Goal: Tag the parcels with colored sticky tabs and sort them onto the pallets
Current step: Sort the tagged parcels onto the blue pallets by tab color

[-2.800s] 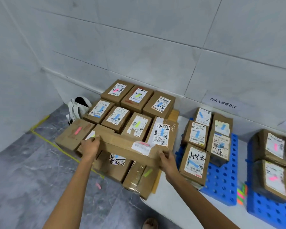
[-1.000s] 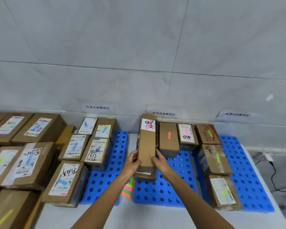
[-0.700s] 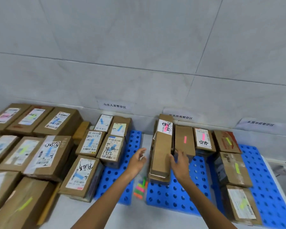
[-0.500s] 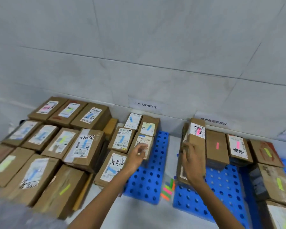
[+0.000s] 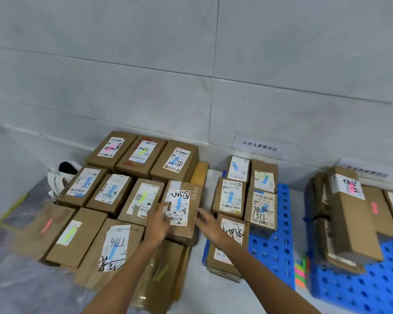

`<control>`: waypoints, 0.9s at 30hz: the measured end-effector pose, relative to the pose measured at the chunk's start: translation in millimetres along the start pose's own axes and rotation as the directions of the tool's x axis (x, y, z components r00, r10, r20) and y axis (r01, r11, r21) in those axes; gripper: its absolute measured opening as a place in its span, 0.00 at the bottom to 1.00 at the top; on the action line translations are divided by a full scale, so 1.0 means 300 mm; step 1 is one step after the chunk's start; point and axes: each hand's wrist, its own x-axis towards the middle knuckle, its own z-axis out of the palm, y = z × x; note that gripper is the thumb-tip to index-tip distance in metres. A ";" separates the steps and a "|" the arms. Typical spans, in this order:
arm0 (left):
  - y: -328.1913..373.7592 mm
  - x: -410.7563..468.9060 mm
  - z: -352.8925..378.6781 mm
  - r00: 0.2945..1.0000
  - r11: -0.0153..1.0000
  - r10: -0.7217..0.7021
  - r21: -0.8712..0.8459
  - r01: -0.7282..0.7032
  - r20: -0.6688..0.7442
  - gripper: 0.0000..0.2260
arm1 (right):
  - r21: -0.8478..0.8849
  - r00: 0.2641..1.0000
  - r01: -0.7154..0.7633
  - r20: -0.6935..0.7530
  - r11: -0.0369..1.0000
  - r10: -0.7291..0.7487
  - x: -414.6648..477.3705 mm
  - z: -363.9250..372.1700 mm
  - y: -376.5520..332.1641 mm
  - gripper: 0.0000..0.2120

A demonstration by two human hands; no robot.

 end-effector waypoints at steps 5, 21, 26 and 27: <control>-0.030 0.034 -0.043 0.991 0.996 -0.035 -0.080 0.046 0.132 0.16 | 0.060 0.999 -0.035 -0.033 0.998 0.037 0.076 0.115 0.021 0.25; 0.425 -0.027 -0.265 0.951 0.766 0.288 -0.570 -0.297 -0.109 0.11 | 0.056 0.806 0.397 -0.498 0.916 -0.319 -0.173 -0.181 -0.171 0.26; 0.579 -0.164 -0.085 0.880 0.758 0.465 -0.557 -0.341 0.093 0.11 | 0.049 0.777 0.323 -0.584 0.945 -0.235 -0.434 -0.406 -0.017 0.26; 0.593 -0.196 -0.041 0.861 0.758 0.488 -0.561 -0.334 0.146 0.11 | 0.067 0.779 0.304 -0.591 0.950 -0.208 -0.492 -0.427 0.029 0.26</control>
